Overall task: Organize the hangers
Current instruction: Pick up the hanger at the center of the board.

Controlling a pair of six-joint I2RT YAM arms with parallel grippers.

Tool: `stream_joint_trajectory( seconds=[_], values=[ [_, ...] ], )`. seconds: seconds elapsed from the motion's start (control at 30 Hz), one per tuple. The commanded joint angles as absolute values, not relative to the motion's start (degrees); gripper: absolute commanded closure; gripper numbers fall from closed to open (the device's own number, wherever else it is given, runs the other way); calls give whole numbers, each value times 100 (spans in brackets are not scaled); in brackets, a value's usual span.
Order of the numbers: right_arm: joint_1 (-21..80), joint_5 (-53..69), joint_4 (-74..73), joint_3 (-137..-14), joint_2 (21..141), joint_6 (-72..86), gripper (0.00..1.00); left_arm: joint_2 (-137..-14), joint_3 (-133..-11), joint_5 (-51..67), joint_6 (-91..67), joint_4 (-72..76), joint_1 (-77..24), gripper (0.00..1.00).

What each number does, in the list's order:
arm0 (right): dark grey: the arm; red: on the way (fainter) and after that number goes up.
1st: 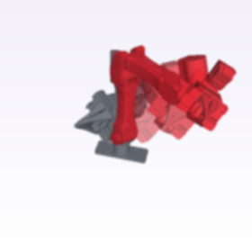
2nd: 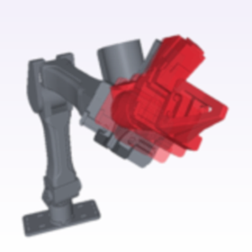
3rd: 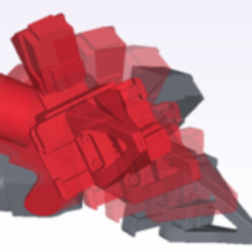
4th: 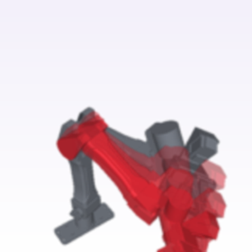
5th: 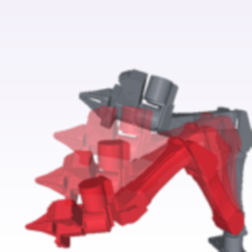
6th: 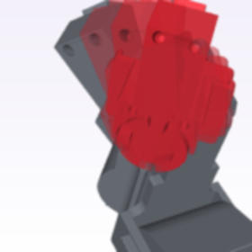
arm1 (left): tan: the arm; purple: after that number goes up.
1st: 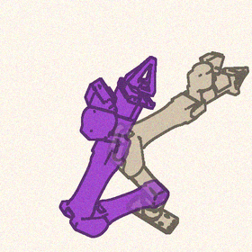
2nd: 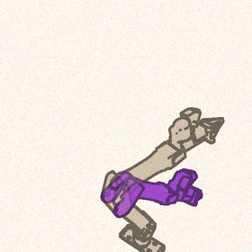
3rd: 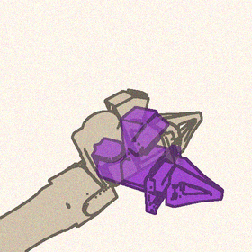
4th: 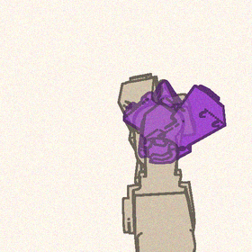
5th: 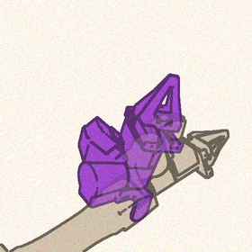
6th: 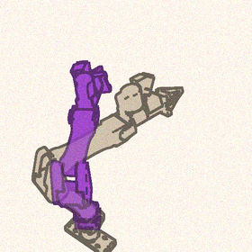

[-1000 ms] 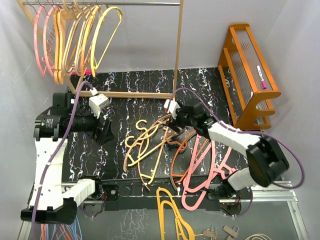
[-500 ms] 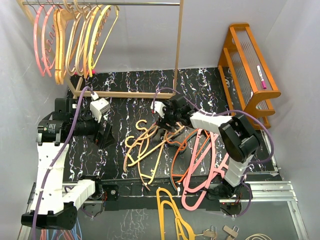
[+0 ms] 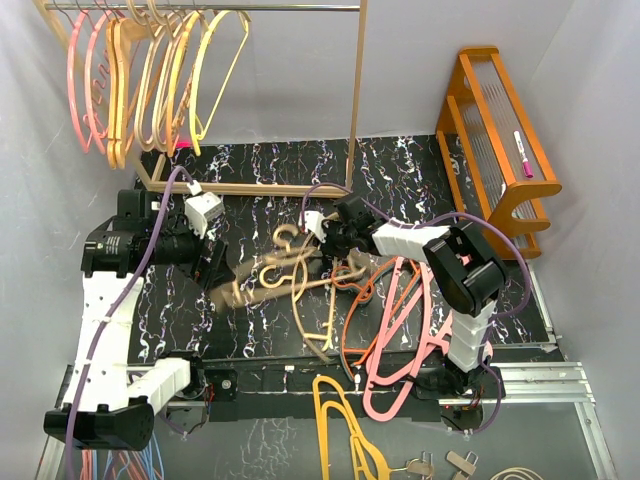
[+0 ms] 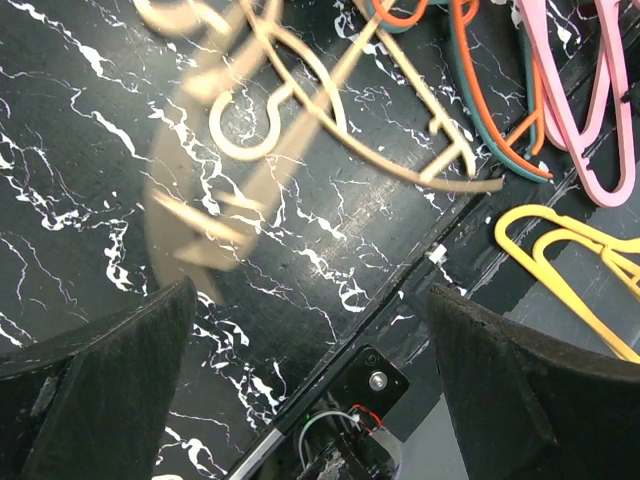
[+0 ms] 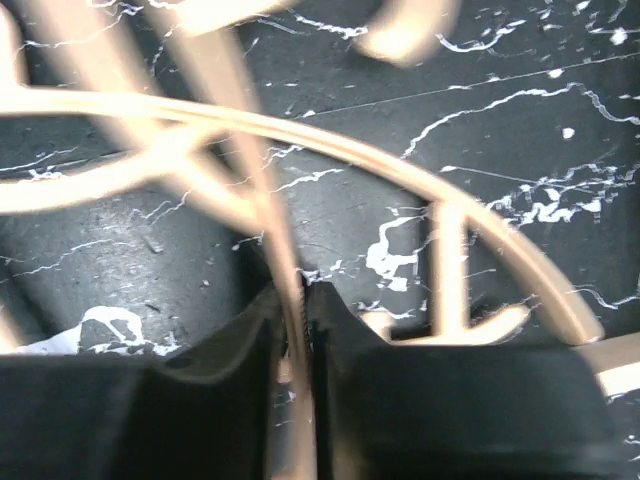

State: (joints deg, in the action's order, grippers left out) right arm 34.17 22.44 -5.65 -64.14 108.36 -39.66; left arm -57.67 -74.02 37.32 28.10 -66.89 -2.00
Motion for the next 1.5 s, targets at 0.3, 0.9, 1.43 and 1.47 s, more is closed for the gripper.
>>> stream_joint_trajectory(
  seconds=[0.3,0.9,1.43,1.47],
  values=[
    [3288,2185,164,-5455,9481,-4196,92,-6477,-6845,3054,3312,-6617,-194,3],
    [3182,2116,1039,-4081,7235,-4576,92,-8709,-7298,4690,4251,-6947,-148,3],
    [3177,2152,1412,-4040,7341,-4457,92,-9217,-7335,5634,4674,-7624,-147,74],
    [3180,2164,1450,-4031,7339,-4448,92,-9232,-7353,5653,4716,-7671,-143,80]
  ],
)
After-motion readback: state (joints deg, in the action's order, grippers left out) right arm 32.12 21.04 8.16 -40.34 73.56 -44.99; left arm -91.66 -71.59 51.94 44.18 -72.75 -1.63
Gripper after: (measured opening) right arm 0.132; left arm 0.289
